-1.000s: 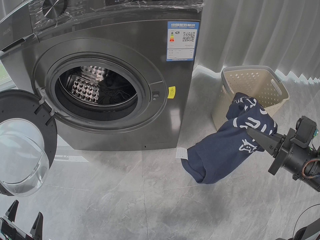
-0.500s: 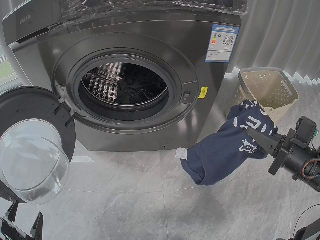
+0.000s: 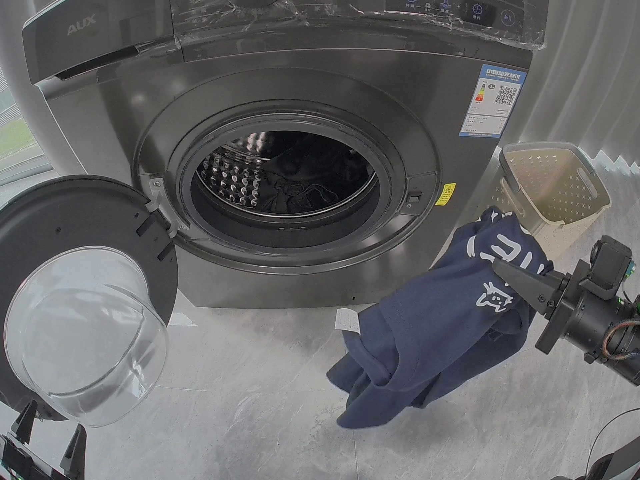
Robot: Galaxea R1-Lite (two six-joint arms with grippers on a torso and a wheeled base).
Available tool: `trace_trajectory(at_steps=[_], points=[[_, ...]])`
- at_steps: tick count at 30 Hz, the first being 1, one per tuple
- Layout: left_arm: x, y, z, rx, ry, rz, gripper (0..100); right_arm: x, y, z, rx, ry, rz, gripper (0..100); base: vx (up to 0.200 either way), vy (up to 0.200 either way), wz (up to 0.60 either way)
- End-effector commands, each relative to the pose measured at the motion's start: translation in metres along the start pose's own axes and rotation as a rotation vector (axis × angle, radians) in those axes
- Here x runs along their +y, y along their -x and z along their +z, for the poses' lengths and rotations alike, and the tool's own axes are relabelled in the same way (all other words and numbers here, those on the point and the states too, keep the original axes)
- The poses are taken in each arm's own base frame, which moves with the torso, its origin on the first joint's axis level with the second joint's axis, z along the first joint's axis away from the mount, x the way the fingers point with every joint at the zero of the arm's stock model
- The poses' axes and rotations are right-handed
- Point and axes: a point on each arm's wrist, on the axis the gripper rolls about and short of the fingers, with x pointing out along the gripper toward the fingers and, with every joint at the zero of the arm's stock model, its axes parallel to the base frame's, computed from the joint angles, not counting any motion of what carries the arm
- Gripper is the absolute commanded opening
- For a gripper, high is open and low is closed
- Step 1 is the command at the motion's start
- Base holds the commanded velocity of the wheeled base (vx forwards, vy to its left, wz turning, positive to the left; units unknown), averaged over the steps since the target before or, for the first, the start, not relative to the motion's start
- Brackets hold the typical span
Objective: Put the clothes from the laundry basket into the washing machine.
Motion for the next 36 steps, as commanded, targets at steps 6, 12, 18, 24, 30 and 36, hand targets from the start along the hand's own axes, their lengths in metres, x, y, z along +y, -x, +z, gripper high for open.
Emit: trace_trajectory(at_steps=[6, 12, 18, 24, 30, 36], points=[[0.0, 0.0, -0.005, 0.001, -0.002, 0.0, 100, 0.003, -0.007, -0.008, 0.038, -0.04, 0.04, 0, 0.0, 0.0, 0.0], [0.0, 0.0, -0.005, 0.001, -0.001, 0.0, 100, 0.007, -0.007, -0.014, 0.078, -0.093, 0.1, 0, 0.0, 0.0, 0.0], [0.0, 0.0, -0.005, 0.001, -0.002, 0.0, 100, 0.004, -0.005, -0.014, 0.081, -0.167, 0.074, 0, 0.0, 0.0, 0.0], [0.0, 0.0, -0.005, 0.001, -0.002, 0.0, 100, 0.002, -0.002, -0.021, 0.111, -0.213, 0.068, 0, 0.0, 0.0, 0.0], [0.0, 0.0, -0.005, 0.001, -0.002, 0.0, 100, -0.015, -0.002, -0.016, 0.078, -0.212, -0.014, 0, 0.0, 0.0, 0.0], [0.0, 0.0, -0.005, 0.001, -0.002, 0.0, 100, -0.021, -0.003, -0.01, 0.044, -0.208, -0.043, 0, 0.0, 0.0, 0.0]])
